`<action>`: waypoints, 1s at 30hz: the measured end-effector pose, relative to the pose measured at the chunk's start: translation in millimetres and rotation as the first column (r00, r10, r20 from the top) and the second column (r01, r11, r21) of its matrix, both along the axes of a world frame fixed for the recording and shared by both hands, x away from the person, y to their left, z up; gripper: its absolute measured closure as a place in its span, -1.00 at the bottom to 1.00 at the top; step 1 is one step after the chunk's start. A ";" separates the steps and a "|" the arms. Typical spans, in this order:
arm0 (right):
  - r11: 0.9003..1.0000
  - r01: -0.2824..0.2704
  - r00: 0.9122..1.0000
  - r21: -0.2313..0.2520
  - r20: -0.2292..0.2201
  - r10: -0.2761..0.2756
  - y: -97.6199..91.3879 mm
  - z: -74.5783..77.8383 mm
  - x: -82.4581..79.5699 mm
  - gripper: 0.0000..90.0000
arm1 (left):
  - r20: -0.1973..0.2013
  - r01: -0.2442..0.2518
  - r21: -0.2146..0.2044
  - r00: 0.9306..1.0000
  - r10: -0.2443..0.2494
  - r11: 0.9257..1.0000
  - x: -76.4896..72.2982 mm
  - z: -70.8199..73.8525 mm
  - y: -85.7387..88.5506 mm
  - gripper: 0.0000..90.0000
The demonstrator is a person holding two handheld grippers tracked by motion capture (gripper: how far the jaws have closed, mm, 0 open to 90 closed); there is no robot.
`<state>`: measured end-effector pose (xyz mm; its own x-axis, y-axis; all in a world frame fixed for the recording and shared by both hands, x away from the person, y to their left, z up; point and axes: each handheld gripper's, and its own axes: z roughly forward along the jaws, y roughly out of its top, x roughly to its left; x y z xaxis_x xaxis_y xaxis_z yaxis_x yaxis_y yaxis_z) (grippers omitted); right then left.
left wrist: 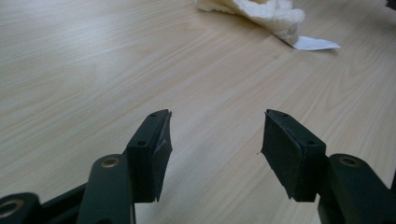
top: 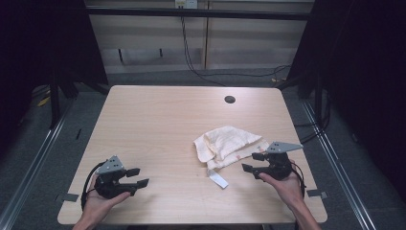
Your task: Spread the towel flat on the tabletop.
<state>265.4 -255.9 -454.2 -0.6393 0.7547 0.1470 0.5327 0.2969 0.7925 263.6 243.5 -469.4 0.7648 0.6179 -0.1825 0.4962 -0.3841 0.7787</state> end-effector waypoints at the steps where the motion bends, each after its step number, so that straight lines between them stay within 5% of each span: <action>1: 1.000 -0.001 1.000 -0.004 0.005 0.001 0.3 2.7 2.6 -0.20 | 0.003 -0.003 0.002 1.000 0.003 1.000 0.8 -0.6 -0.5 -0.08; 13: 1.000 0.004 0.999 0.007 0.044 -0.004 -6.4 29.3 40.4 -0.25 | 0.001 -0.004 0.018 1.000 0.004 1.000 4.1 -2.0 -1.9 -0.14; 30: 0.993 -0.054 0.997 -0.100 -0.056 0.049 -4.4 23.1 89.3 -0.47 | 0.003 0.012 0.037 1.000 -0.012 0.999 5.1 -4.6 -4.4 -0.12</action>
